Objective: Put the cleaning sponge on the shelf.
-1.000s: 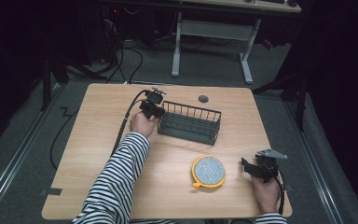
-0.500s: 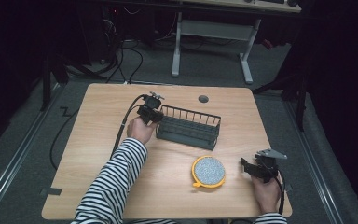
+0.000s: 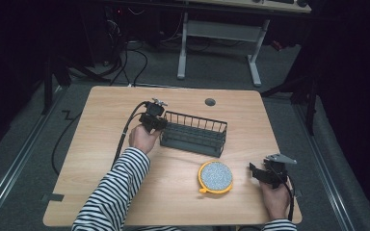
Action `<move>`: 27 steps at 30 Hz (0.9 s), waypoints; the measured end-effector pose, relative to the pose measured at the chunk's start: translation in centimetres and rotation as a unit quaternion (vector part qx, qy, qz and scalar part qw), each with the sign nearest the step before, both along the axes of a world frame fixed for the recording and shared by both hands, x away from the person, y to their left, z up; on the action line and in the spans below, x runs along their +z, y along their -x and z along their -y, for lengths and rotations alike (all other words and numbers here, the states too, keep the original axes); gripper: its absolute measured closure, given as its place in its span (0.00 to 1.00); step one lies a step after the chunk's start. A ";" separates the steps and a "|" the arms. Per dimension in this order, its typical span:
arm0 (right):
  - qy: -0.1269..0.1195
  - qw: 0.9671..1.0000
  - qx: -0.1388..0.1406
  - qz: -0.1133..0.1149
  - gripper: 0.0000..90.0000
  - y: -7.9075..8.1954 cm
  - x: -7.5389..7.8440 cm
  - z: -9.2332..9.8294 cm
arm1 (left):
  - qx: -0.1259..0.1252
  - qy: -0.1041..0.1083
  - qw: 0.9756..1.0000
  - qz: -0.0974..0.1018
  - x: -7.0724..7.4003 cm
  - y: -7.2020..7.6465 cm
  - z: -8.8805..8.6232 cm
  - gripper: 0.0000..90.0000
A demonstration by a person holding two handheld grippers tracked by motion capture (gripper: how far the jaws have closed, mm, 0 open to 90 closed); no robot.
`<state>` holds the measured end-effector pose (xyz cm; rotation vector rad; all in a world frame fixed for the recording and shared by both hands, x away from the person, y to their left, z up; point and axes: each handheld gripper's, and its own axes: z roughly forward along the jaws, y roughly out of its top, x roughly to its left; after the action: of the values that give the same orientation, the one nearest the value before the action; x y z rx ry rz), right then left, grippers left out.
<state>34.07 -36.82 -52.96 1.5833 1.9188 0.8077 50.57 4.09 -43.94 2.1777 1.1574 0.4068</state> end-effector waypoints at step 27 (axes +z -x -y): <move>0.000 1.000 0.000 0.000 0.39 0.0 0.0 0.0 | 0.019 0.054 0.997 0.053 3.8 4.8 -6.3 0.49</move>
<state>34.08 -36.83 -52.97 1.5831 1.9189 0.8085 45.78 10.36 -40.12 2.0197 1.1383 0.4590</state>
